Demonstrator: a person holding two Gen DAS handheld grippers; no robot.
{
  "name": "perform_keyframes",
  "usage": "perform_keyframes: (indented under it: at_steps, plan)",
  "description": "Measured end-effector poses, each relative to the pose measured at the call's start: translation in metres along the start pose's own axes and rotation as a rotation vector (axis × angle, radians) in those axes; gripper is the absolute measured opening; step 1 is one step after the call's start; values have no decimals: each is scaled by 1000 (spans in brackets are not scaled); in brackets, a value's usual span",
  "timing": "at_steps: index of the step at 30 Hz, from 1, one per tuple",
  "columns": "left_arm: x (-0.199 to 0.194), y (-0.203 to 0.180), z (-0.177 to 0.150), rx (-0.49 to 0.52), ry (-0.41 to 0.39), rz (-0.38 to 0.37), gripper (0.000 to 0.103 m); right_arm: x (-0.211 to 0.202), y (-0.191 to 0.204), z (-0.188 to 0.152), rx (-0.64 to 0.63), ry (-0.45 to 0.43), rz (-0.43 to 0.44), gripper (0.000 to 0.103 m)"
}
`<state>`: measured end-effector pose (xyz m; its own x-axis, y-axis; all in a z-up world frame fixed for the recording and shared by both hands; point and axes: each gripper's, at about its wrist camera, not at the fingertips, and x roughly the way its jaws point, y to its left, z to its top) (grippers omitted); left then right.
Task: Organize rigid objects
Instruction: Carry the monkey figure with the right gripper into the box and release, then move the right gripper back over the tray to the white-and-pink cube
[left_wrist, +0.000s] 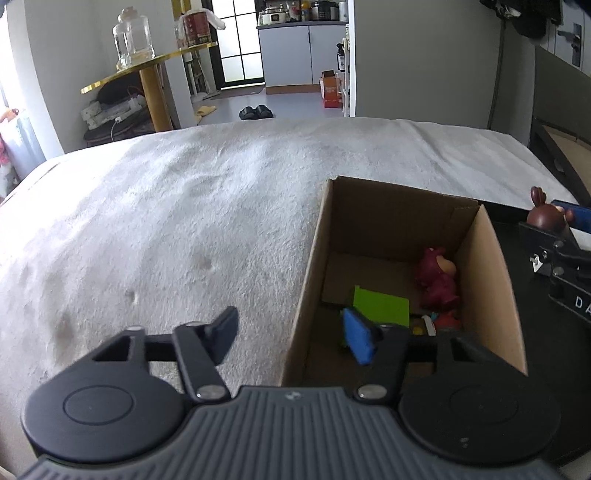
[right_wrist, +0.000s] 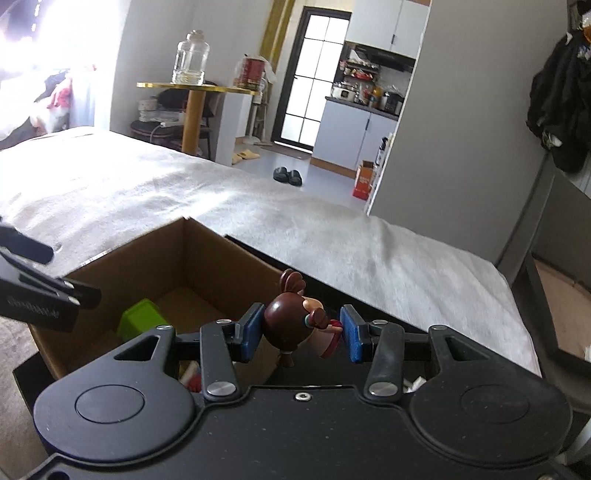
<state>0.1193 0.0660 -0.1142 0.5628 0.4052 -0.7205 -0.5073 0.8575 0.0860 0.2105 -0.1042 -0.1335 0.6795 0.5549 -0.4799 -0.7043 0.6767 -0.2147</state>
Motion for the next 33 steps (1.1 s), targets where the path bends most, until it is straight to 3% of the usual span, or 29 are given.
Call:
perform_keyframes:
  at_steps: [4, 8, 16, 20, 27, 29, 33]
  plan:
    - [3, 3, -2, -6, 14, -12, 25, 3, 7, 8, -33, -16, 11, 44]
    - [2, 6, -4, -10, 9, -38, 14, 4, 17, 13, -85, -36, 37, 44]
    - [1, 7, -4, -11, 1, -47, 13, 5, 34, 23, -211, -53, 82, 45]
    - [2, 8, -4, -11, -3, -48, 13, 4, 35, 29, -197, -44, 90, 63]
    - [-1, 4, -3, -1, -8, -29, 13, -1, 26, 20, -161, -15, 59, 68]
    - [-2, 2, -2, 4, -9, -22, 13, -5, 23, 16, -149, -12, 47, 75]
    - [-5, -2, 0, 11, -7, -14, 16, -12, 16, 10, -133, -3, 28, 78]
